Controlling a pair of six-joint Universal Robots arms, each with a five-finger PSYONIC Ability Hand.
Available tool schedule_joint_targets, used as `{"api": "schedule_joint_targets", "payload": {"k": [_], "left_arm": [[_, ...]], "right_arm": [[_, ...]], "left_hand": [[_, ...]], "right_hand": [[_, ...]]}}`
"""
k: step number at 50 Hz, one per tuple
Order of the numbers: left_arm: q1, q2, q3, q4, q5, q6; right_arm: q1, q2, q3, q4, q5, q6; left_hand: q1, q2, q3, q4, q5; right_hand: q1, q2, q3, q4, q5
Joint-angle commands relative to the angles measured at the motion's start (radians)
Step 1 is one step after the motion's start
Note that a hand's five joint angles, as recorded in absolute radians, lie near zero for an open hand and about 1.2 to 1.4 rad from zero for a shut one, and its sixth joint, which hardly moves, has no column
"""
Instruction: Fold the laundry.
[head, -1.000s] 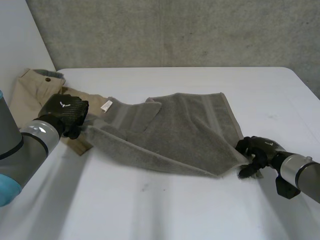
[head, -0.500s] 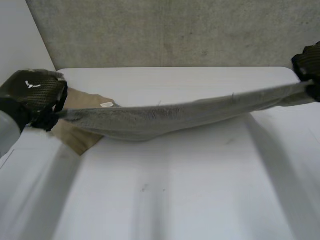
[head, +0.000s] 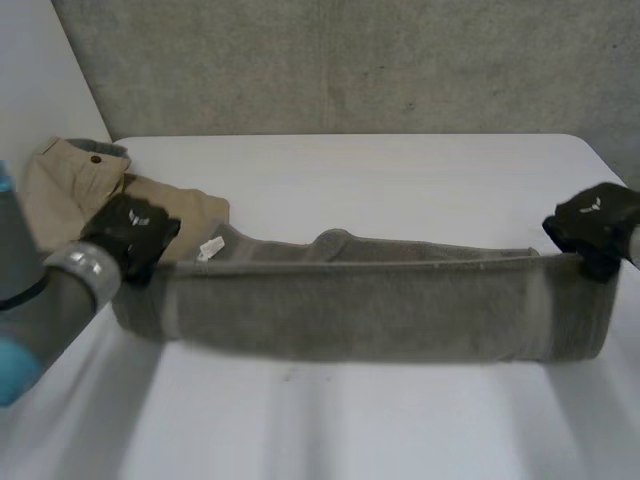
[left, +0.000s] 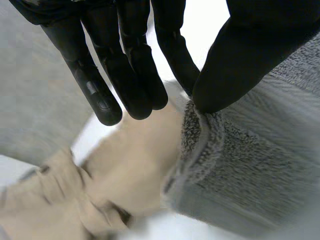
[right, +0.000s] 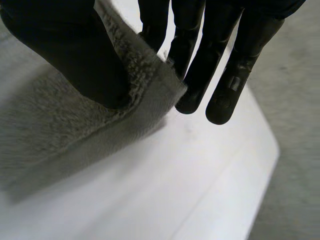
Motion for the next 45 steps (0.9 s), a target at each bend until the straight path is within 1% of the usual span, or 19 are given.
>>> {"api": "schedule_joint_targets", "payload": {"k": [1, 3, 4, 5, 7, 8, 9, 10, 13, 15, 18, 20, 22, 28, 33, 38, 40, 43, 45], "left_arm": [[-0.024, -0.205, 0.386, 0.201, -0.004, -0.013], [-0.029, -0.216, 0.461, 0.256, -0.005, -0.029], [-0.029, -0.217, 0.493, 0.29, -0.008, -0.043], [-0.03, -0.214, 0.549, 0.36, -0.02, -0.08], [-0.032, -0.21, 0.596, 0.429, -0.042, -0.121], [-0.034, -0.204, 0.614, 0.462, -0.057, -0.141], [-0.034, -0.182, 0.646, 0.518, -0.086, -0.175], [-0.034, -0.168, 0.656, 0.541, -0.099, -0.189], [-0.034, -0.119, 0.666, 0.597, -0.122, -0.223], [-0.034, -0.101, 0.659, 0.597, -0.123, -0.229], [-0.032, -0.07, 0.593, 0.592, -0.122, -0.23], [-0.032, -0.052, 0.541, 0.591, -0.122, -0.23], [-0.034, -0.032, 0.45, 0.589, -0.117, -0.23], [-0.035, -0.021, 0.196, 0.577, -0.116, -0.23], [-0.034, -0.036, 0.033, 0.579, -0.106, -0.229], [-0.046, -0.081, -0.079, 0.577, -0.093, -0.221], [-0.058, -0.095, -0.117, 0.566, -0.091, -0.215], [-0.063, -0.089, -0.165, 0.533, -0.089, -0.201], [-0.063, -0.081, -0.189, 0.496, -0.091, -0.18]], "right_arm": [[0.134, 0.139, -0.349, -0.233, 0.142, 0.109], [0.14, 0.148, -0.435, -0.287, 0.145, 0.151], [0.141, 0.156, -0.514, -0.345, 0.149, 0.201], [0.141, 0.158, -0.552, -0.377, 0.151, 0.227], [0.141, 0.156, -0.608, -0.442, 0.152, 0.282], [0.141, 0.153, -0.654, -0.504, 0.163, 0.324], [0.139, 0.152, -0.671, -0.532, 0.171, 0.342], [0.139, 0.147, -0.685, -0.552, 0.178, 0.356], [0.144, 0.129, -0.699, -0.601, 0.202, 0.369], [0.147, 0.112, -0.692, -0.604, 0.205, 0.37], [0.151, 0.095, -0.647, -0.601, 0.2, 0.373], [0.144, 0.093, -0.577, -0.607, 0.195, 0.375], [0.142, 0.092, -0.525, -0.611, 0.188, 0.375], [0.141, 0.087, -0.313, -0.601, 0.119, 0.366], [0.139, 0.087, -0.133, -0.6, 0.07, 0.361], [0.111, 0.108, 0.04, -0.595, 0.015, 0.297], [0.099, 0.118, 0.08, -0.591, 0.008, 0.263], [0.073, 0.115, 0.132, -0.549, 0.008, 0.191], [0.052, 0.109, 0.151, -0.47, 0.008, 0.126]], "left_hand": [[0.293, 0.201, 0.204, 0.197, 0.25], [0.293, 0.201, 0.204, 0.197, 0.25], [0.293, 0.201, 0.204, 0.197, 0.25], [0.293, 0.201, 0.204, 0.197, 0.25], [0.293, 0.201, 0.204, 0.197, 0.25], [0.293, 0.201, 0.204, 0.197, 0.25], [0.293, 0.201, 0.204, 0.197, 0.25], [0.293, 0.201, 0.204, 0.197, 0.25], [0.293, 0.201, 0.204, 0.197, 0.25], [0.293, 0.201, 0.204, 0.197, 0.25], [0.293, 0.201, 0.204, 0.197, 0.25], [0.293, 0.201, 0.204, 0.197, 0.25], [0.293, 0.201, 0.204, 0.197, 0.25], [0.293, 0.201, 0.204, 0.197, 0.25], [0.293, 0.201, 0.204, 0.197, 0.25], [0.293, 0.201, 0.204, 0.197, 0.25], [0.293, 0.201, 0.204, 0.197, 0.25], [0.293, 0.201, 0.204, 0.197, 0.25], [0.293, 0.201, 0.204, 0.197, 0.25]], "right_hand": [[0.409, 0.211, 0.212, 0.207, 0.229], [0.409, 0.211, 0.212, 0.207, 0.229], [0.409, 0.211, 0.212, 0.207, 0.229], [0.409, 0.211, 0.212, 0.207, 0.229], [0.409, 0.211, 0.212, 0.207, 0.229], [0.409, 0.211, 0.212, 0.207, 0.229], [0.409, 0.211, 0.212, 0.207, 0.229], [0.409, 0.211, 0.212, 0.207, 0.229], [0.409, 0.211, 0.212, 0.207, 0.229], [0.409, 0.211, 0.212, 0.207, 0.229], [0.409, 0.211, 0.212, 0.207, 0.229], [0.409, 0.211, 0.212, 0.207, 0.229], [0.409, 0.211, 0.212, 0.207, 0.229], [0.409, 0.211, 0.212, 0.207, 0.229], [0.409, 0.211, 0.212, 0.207, 0.229], [0.409, 0.211, 0.212, 0.207, 0.229], [0.409, 0.211, 0.212, 0.207, 0.229], [0.409, 0.211, 0.212, 0.207, 0.229], [0.409, 0.211, 0.212, 0.207, 0.229]]}}
